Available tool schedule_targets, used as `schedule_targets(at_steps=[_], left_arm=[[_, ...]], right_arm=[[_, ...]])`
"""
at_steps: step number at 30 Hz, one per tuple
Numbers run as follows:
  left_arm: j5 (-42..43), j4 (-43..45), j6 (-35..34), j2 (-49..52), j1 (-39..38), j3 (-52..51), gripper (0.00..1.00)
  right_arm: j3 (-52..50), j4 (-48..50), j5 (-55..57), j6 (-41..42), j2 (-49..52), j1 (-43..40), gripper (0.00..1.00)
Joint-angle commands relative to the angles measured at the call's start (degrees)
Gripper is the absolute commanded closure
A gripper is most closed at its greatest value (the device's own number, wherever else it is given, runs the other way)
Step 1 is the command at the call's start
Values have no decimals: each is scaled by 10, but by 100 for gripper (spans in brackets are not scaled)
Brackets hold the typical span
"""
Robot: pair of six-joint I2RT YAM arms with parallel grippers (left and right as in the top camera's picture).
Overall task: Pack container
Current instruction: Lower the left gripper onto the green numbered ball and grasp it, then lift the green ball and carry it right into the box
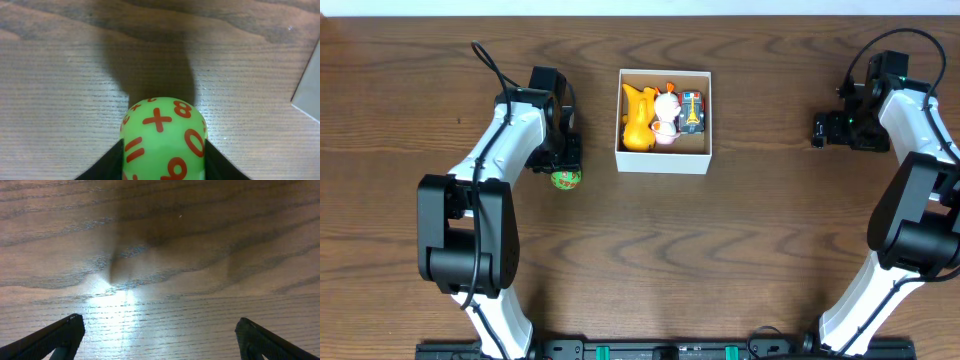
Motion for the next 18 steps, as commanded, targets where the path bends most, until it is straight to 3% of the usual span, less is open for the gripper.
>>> schedule_targets(at_steps=[1,3,8,18], left_arm=[[2,-1,4,2,2,-1,81],[2,-6,4,2,2,6,94],[12,-58,-24,2,2,91,94],[122,-116,-40,2,-18,333,94]], right_arm=[[-2,0,-3,4,-6,4,1],[-2,0,-3,4,-6,4,1],[-2,0,-3,4,-6,4,1],[-2,0,-3,4,-6,4,1]])
